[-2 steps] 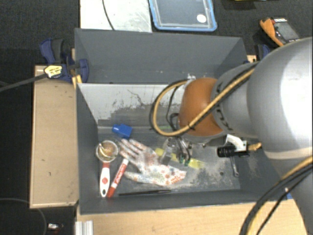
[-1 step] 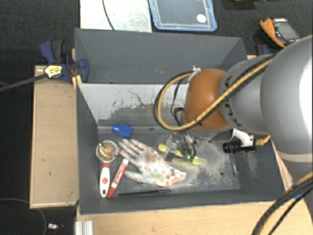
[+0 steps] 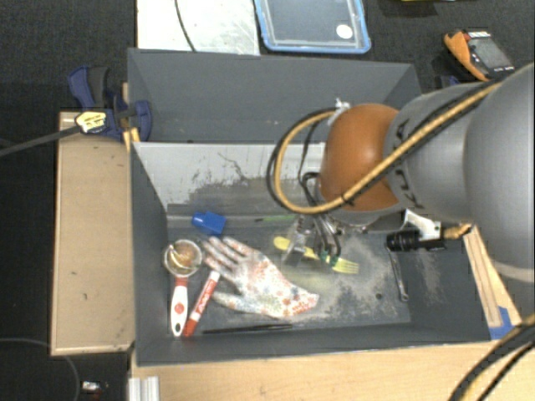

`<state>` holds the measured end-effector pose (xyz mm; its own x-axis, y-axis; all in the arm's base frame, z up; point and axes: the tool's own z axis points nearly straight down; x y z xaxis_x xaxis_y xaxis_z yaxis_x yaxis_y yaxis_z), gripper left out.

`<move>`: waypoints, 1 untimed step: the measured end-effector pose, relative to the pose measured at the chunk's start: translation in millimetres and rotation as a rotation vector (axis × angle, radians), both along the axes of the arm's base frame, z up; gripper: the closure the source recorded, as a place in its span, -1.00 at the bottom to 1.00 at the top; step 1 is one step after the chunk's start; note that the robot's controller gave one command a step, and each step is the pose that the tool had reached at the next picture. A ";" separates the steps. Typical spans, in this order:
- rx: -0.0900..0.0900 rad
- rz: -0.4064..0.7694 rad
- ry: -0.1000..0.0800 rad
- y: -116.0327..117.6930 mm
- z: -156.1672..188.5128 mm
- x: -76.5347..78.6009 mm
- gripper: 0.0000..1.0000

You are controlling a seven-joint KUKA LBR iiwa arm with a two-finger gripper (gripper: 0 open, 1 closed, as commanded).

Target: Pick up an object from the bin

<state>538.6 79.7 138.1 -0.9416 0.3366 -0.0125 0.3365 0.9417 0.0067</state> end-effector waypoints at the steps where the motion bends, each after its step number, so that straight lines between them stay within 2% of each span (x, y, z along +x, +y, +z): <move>1: 0.000 0.004 0.000 -0.3 11.7 -0.4 1.00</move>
Offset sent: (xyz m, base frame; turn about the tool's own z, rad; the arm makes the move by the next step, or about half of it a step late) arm -0.0003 -0.0002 0.0258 -0.0023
